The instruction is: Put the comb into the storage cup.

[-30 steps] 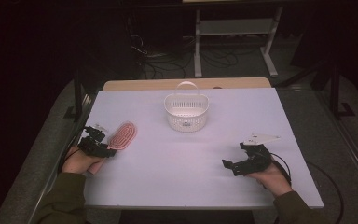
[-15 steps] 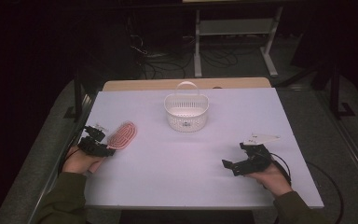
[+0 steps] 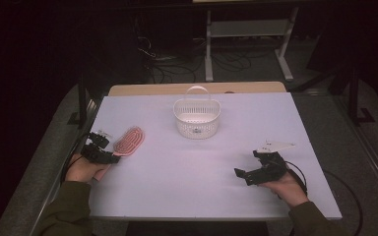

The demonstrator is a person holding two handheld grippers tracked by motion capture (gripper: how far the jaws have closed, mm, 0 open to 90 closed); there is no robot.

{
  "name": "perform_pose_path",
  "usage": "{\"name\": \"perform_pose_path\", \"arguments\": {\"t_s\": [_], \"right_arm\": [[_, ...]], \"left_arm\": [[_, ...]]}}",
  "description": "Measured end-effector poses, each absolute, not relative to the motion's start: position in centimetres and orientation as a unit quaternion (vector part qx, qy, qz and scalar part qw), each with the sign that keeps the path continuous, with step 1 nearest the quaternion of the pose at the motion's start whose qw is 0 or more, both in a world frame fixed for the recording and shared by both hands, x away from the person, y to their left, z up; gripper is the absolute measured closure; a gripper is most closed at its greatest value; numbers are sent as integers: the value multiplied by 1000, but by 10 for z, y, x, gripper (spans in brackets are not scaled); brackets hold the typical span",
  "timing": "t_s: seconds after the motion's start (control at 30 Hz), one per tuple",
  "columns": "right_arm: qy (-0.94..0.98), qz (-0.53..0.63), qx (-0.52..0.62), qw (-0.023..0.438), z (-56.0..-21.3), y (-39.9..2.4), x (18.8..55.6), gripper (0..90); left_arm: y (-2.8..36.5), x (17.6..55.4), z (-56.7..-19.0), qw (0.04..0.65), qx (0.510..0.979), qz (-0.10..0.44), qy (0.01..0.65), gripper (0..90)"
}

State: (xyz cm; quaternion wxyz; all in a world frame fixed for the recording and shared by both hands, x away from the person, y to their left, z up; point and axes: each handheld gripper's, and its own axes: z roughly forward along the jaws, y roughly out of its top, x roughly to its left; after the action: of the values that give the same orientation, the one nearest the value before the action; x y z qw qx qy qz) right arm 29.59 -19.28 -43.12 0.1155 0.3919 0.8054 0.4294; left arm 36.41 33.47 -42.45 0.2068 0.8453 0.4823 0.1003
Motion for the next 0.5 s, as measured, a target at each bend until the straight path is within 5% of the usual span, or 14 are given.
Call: {"name": "perform_pose_path", "arguments": {"t_s": [0.5], "right_arm": [[806,430,392,114,-432,-193,296,0]], "left_arm": [[335,364,-423,204,850,102,475,703]]}}
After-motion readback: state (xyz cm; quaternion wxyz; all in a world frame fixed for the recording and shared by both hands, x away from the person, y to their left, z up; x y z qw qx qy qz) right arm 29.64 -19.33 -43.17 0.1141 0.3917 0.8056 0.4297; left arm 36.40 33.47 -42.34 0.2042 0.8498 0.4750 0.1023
